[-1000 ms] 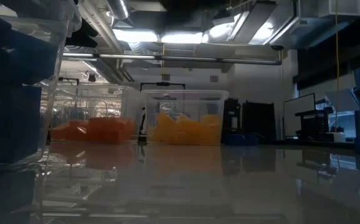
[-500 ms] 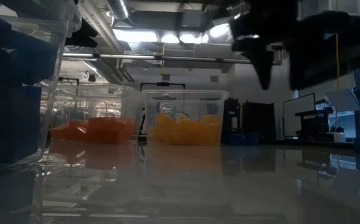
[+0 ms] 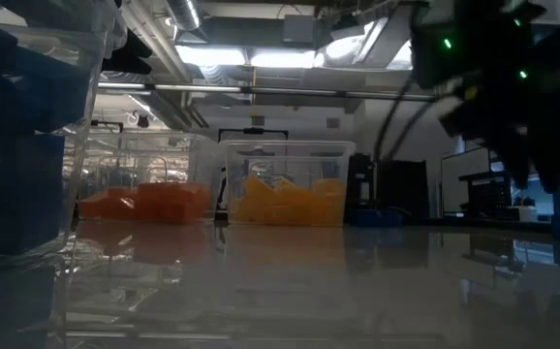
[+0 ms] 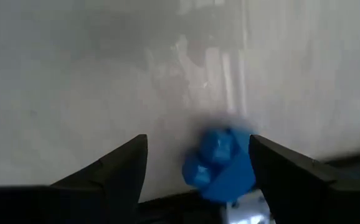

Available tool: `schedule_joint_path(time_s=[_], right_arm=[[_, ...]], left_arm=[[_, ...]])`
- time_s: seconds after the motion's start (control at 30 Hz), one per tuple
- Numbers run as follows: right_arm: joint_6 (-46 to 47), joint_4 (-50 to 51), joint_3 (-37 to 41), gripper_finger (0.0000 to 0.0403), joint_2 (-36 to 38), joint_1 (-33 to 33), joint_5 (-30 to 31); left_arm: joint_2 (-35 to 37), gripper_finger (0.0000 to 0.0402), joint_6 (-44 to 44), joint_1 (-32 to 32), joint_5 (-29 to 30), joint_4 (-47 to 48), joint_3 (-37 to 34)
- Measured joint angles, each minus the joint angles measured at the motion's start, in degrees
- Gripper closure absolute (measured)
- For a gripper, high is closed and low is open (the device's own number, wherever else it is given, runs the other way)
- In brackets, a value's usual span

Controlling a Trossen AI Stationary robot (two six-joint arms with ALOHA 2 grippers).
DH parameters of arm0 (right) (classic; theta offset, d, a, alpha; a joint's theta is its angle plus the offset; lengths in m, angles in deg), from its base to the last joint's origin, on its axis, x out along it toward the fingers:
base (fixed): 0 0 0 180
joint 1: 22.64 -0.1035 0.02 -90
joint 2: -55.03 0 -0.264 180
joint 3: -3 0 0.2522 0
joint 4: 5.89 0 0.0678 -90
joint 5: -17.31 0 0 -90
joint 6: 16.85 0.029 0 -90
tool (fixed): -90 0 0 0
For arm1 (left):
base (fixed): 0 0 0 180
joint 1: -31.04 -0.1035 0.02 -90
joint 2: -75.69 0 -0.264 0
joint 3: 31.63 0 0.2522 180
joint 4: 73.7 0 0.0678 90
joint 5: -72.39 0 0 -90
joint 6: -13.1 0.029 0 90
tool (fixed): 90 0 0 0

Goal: Sort blocks
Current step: Put the blue game piece into the bottom transparent bin

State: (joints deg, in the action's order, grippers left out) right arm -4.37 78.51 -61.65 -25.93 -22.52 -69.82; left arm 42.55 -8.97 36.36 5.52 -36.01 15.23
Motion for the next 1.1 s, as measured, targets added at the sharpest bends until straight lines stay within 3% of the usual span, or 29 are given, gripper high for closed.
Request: schedule_joint_path(time_s=[0.23, 0.57, 0.83, 1.1], right_arm=[[3.8, -0.8, 9.2, 0.0123, 8.7, 8.7, -1.6], [6.4, -2.9, 10.7, 0.0123, 13.1, 17.5, -1.1], [6.7, -6.0, 10.7, 0.0123, 12.9, 17.9, -0.5], [14.2, -1.8, 10.8, 0.0134, 12.5, 17.9, 0.0]], left_arm=[[0.0, 0.0251, 0.0, 0.0, 0.0, -0.1, 0.0], [0.0, 0.0251, 0.0, 0.0, 0.0, 0.0, 0.0], [0.0, 0.0251, 1.0, 0.0, 0.0, 0.0, 0.0], [0.0, 0.0251, 1.0, 0.0, 0.0, 0.0, 0.0]])
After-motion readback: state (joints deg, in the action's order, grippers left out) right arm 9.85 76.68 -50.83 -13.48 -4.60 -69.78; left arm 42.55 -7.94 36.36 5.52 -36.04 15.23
